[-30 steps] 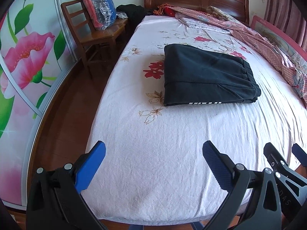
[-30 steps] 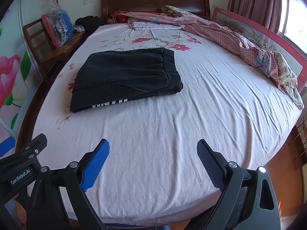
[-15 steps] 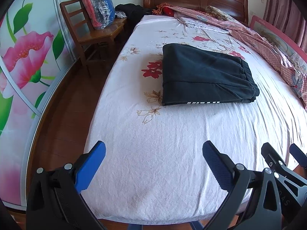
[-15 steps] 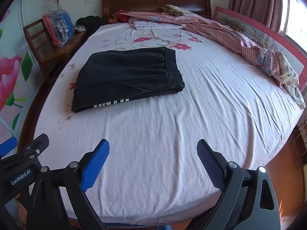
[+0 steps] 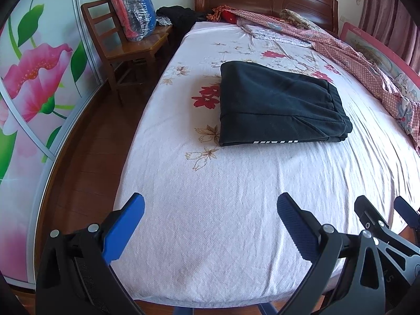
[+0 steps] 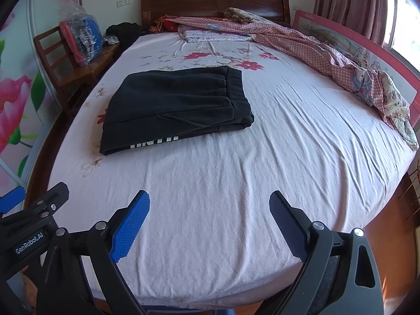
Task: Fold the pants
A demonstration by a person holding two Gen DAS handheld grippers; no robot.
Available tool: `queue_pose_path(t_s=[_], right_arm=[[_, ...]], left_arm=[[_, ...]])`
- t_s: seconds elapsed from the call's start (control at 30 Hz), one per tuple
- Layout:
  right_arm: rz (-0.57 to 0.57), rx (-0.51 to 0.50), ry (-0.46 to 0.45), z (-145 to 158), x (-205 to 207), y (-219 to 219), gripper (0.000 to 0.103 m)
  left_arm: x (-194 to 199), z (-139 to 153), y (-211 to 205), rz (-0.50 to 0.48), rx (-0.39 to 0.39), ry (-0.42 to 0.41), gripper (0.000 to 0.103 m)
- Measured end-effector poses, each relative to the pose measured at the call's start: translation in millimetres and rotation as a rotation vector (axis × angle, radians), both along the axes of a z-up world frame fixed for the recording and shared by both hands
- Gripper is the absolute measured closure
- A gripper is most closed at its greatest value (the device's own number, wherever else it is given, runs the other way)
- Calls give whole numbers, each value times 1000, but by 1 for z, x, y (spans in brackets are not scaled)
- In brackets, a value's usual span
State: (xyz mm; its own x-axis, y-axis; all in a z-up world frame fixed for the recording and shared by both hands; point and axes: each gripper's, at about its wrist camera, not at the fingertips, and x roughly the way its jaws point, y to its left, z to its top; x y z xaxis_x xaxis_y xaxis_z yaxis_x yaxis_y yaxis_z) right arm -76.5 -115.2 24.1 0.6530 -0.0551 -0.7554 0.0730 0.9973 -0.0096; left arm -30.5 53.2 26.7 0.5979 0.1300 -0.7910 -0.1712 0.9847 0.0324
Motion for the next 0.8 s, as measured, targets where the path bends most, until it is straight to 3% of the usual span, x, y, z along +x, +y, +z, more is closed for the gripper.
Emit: queue_pose_path(t_s=[0.3,0.4,0.7,0.8], right_arm=[[7,-15,4,-1,0,-1,11],[7,-30,2,-1,-1,-1,11],[-4,-28,3,-2,0,-5,11],[-6,-32,8,-5,2,-6,11]], left_arm=[[-3,9,2,-28,-83,-57,2],[0,5,-3,-30,-46,-17,2],[3,-5,-3,-45,-98,37,2],[4,-9,-7,-42,-55,59,2]])
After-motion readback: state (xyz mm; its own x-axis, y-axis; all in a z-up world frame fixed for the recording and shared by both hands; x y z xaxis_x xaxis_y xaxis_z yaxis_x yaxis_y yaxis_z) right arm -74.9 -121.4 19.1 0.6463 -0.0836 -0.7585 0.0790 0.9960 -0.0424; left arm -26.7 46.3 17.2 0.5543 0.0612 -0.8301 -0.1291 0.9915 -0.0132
